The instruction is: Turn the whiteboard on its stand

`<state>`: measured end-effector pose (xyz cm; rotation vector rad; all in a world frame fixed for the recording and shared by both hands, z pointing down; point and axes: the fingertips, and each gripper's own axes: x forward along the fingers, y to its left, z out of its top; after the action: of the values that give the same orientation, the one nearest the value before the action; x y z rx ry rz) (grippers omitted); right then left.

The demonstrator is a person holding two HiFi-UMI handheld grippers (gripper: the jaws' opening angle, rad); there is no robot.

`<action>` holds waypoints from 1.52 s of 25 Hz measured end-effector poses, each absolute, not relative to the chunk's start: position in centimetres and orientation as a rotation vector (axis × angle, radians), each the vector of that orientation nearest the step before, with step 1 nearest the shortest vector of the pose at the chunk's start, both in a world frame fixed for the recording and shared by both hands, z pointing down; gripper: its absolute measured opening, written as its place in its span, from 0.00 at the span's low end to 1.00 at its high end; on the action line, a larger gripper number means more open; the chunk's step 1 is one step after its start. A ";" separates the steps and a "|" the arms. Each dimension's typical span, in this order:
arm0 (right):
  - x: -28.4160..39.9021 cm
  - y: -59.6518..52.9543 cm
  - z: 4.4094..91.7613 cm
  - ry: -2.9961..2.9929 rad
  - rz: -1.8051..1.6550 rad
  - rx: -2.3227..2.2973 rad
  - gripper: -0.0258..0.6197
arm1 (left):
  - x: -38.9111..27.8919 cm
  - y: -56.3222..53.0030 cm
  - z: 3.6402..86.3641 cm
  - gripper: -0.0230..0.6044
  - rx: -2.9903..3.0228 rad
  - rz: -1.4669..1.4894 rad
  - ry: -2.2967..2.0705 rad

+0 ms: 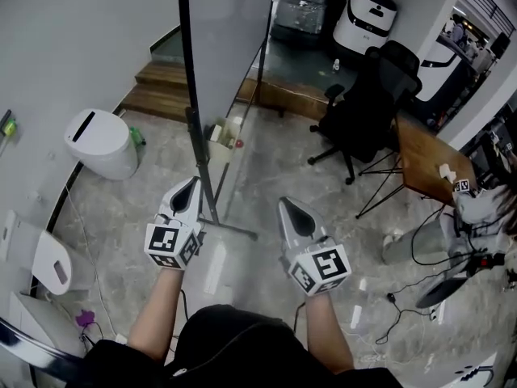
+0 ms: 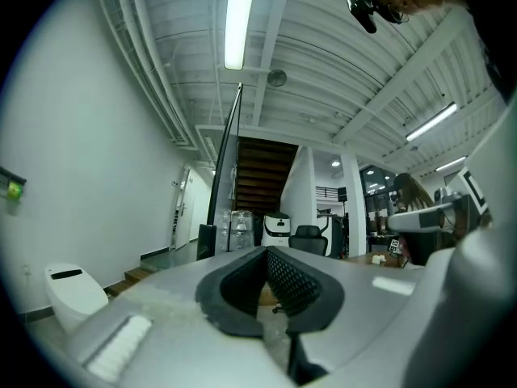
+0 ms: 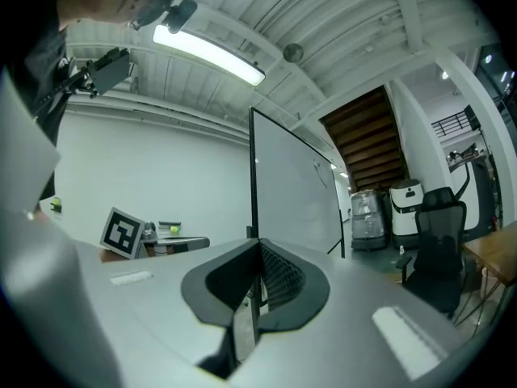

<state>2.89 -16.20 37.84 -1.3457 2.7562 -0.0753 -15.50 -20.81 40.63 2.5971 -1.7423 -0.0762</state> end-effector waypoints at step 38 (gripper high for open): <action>0.5 -25.9 38.8 2.761 -0.107 -1.346 0.05 | -21.1 -38.3 42.5 0.52 2.520 0.074 -1.908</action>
<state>0.45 -25.88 38.80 -1.3457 2.7611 -0.1071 -21.09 -38.25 42.49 2.5200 -1.9081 0.0744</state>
